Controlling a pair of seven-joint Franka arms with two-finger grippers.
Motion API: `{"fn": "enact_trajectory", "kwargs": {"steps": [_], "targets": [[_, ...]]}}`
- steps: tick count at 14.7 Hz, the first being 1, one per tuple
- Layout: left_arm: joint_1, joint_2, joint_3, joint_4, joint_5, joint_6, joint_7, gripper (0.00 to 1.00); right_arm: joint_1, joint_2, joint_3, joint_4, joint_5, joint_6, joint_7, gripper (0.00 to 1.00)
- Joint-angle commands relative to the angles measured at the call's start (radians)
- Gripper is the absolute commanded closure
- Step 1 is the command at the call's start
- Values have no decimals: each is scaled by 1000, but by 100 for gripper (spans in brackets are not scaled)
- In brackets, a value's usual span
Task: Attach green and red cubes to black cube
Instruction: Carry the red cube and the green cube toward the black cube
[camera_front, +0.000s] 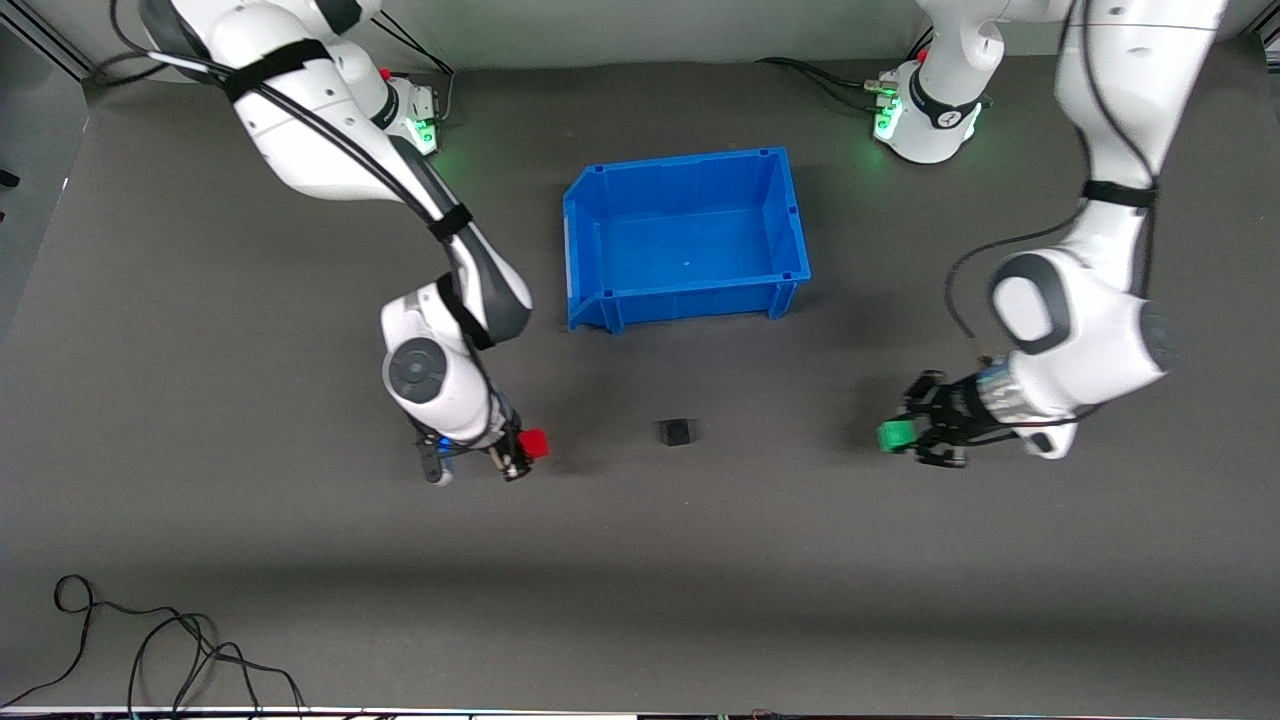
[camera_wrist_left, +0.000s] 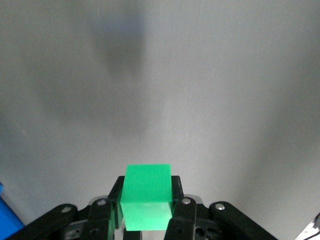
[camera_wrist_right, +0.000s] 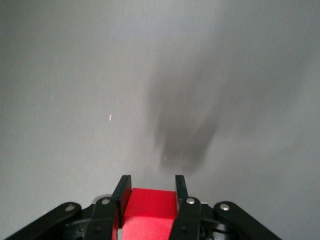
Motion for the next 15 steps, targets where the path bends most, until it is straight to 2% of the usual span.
{"fn": "enact_trajectory", "kwargs": {"steps": [1, 5, 9, 15], "targets": [[-136, 44, 18, 8, 9, 113, -101, 74, 67, 82, -11, 125, 4, -55, 131, 100], [-282, 102, 16, 14, -1, 239, -179, 74, 139, 116, -11, 177, -2, -55, 321, 100], [-363, 150, 16, 42, -2, 293, -253, 74, 182, 171, -11, 246, -3, -55, 444, 100], [-416, 279, 16, 194, -1, 291, -351, 75, 187, 280, -11, 381, -8, -54, 530, 100]]}}
